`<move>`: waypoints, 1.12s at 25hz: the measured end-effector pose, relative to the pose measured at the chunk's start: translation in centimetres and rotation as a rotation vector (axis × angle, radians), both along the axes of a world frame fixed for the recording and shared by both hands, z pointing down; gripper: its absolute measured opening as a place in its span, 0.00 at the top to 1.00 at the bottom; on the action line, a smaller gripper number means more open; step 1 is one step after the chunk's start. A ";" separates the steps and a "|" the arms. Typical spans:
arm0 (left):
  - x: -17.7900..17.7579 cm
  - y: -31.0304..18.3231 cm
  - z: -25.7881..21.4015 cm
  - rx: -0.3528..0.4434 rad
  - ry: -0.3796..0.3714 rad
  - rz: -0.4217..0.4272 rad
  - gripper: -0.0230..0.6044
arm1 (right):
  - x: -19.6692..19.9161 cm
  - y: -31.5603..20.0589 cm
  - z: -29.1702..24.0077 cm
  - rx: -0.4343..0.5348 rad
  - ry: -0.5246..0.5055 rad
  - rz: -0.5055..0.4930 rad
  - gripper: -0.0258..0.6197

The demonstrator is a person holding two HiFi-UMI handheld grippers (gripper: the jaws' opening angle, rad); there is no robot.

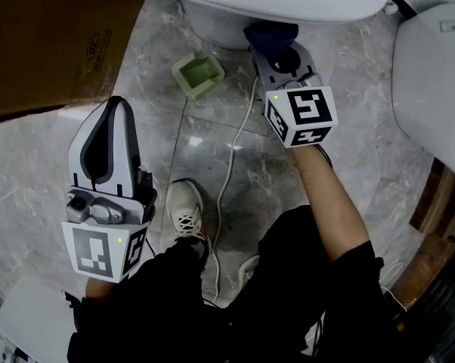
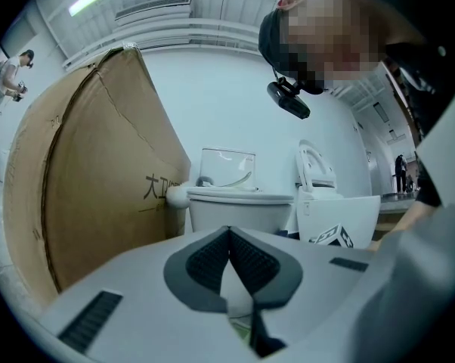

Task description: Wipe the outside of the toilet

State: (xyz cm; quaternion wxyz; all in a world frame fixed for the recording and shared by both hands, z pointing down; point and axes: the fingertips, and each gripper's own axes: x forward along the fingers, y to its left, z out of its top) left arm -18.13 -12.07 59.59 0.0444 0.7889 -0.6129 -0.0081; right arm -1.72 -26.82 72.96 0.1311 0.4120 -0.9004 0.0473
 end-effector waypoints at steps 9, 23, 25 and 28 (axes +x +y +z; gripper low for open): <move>0.0 -0.3 0.2 -0.007 0.011 0.017 0.97 | -0.5 -0.5 5.8 -0.123 0.042 -0.006 0.86; -0.7 -0.4 0.6 -0.030 0.010 0.013 0.97 | -0.4 -1.1 14.0 -0.330 0.064 0.033 0.86; -0.9 -0.4 0.8 -0.034 0.009 0.010 0.97 | -0.5 -1.2 15.0 -0.353 0.070 0.035 0.86; -1.0 -0.5 1.2 -0.044 0.011 0.011 0.97 | -0.5 -1.2 16.5 -0.394 0.084 0.034 0.86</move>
